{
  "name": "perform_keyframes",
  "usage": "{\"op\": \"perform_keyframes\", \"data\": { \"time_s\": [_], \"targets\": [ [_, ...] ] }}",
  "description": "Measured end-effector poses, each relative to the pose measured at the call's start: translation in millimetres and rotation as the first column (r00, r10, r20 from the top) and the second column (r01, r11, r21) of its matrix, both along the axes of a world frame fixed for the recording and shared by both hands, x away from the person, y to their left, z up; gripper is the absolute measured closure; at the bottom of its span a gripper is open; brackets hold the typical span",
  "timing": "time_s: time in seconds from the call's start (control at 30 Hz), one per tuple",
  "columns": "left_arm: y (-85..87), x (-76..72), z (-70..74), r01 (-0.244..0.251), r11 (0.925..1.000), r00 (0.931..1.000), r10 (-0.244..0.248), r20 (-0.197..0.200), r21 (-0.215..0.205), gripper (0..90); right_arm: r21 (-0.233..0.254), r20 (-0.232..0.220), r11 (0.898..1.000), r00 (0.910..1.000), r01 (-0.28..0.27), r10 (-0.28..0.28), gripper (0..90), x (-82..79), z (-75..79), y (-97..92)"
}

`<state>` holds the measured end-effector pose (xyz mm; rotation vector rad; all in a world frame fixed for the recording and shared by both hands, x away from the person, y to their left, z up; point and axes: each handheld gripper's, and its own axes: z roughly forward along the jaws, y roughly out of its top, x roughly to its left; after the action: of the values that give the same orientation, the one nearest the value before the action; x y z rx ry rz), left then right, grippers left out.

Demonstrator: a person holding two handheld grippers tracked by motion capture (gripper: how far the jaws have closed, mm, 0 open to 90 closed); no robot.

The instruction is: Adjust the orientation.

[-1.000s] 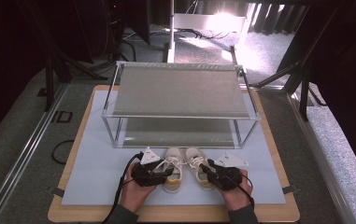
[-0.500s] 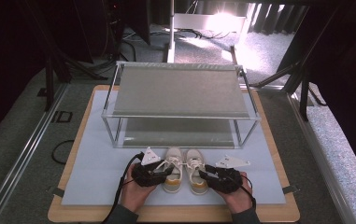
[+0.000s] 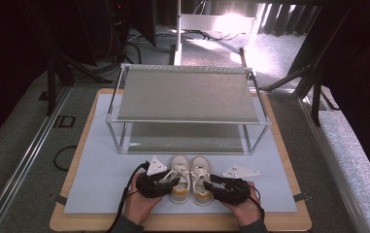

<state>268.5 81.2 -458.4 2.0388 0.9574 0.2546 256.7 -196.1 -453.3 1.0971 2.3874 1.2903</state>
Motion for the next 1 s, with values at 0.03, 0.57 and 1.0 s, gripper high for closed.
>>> {"op": "perform_keyframes", "data": {
  "time_s": [0.03,0.57,1.0],
  "targets": [
    [-0.1,-0.7,0.0,0.001,1.0,1.0,-0.001,-0.002,-0.004,53.3,0.006,0.001,1.0,1.0,-0.004,0.004,58.2,-0.2,0.2,0.0],
    [-1.0,-5.6,3.8,0.029,0.9992,0.9996,-0.029,0.0,0.028,52.2,0.022,-0.011,1.0,0.9999,-0.004,0.004,57.0,0.3,-2.4,-3.7],
    [1.7,-6.2,2.2,0.03,0.9996,0.9995,-0.03,-0.014,-0.002,44.2,0.018,-0.016,1.0,0.9998,0.014,-0.014,51.6,1.5,-3.2,-2.8]
  ]
}}
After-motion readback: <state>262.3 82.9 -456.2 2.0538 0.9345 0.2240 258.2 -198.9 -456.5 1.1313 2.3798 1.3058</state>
